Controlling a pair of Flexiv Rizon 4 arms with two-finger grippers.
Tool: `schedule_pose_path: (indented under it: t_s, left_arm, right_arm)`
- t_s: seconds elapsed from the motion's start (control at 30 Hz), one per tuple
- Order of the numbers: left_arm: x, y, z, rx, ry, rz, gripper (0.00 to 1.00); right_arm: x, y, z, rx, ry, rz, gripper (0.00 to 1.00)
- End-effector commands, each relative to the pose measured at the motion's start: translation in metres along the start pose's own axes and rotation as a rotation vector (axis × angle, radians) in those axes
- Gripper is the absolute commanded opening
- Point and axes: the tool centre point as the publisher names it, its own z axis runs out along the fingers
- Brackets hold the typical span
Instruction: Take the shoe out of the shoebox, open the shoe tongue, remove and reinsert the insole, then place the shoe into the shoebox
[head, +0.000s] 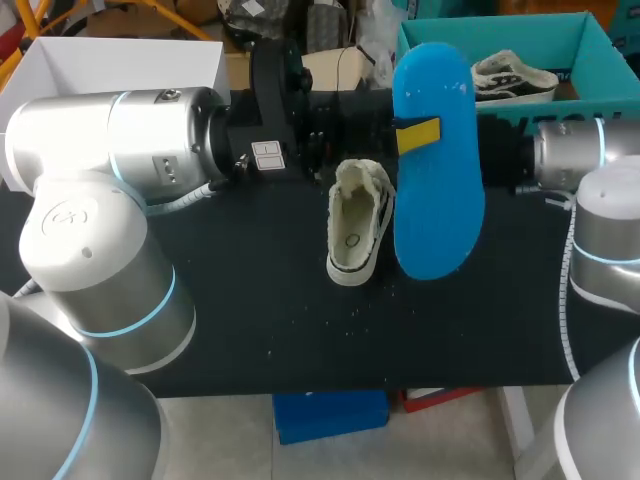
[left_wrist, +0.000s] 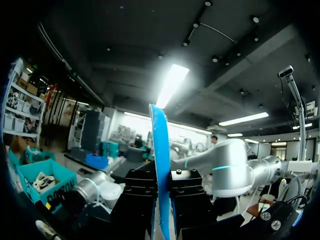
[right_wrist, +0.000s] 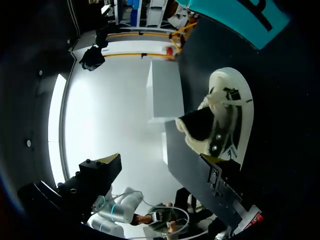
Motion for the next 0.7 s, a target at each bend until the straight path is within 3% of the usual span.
schedule_pose_path:
  t_s: [0.03, 0.2, 0.5, 0.7]
  left_arm:
    - [0.0011, 0.0011, 0.0006, 0.000, -0.003, 0.000, 0.00]
    - [0.0011, 0.0011, 0.0006, 0.000, -0.003, 0.000, 0.00]
    - [0.0011, 0.0011, 0.0006, 0.000, -0.003, 0.000, 0.00]
    - [-0.0014, 0.0007, 0.0002, -0.050, 0.020, 0.295, 0.00]
  right_arm:
    - [-0.0034, -0.0009, 0.0006, -0.003, 0.020, -0.005, 1.00]
    - [-0.0019, 0.0012, -0.0018, 0.030, 0.172, 0.023, 1.00]
    - [-0.0019, 0.0012, -0.0018, 0.030, 0.172, 0.023, 1.00]
    - [-0.0019, 0.0012, -0.0018, 0.030, 0.172, 0.023, 1.00]
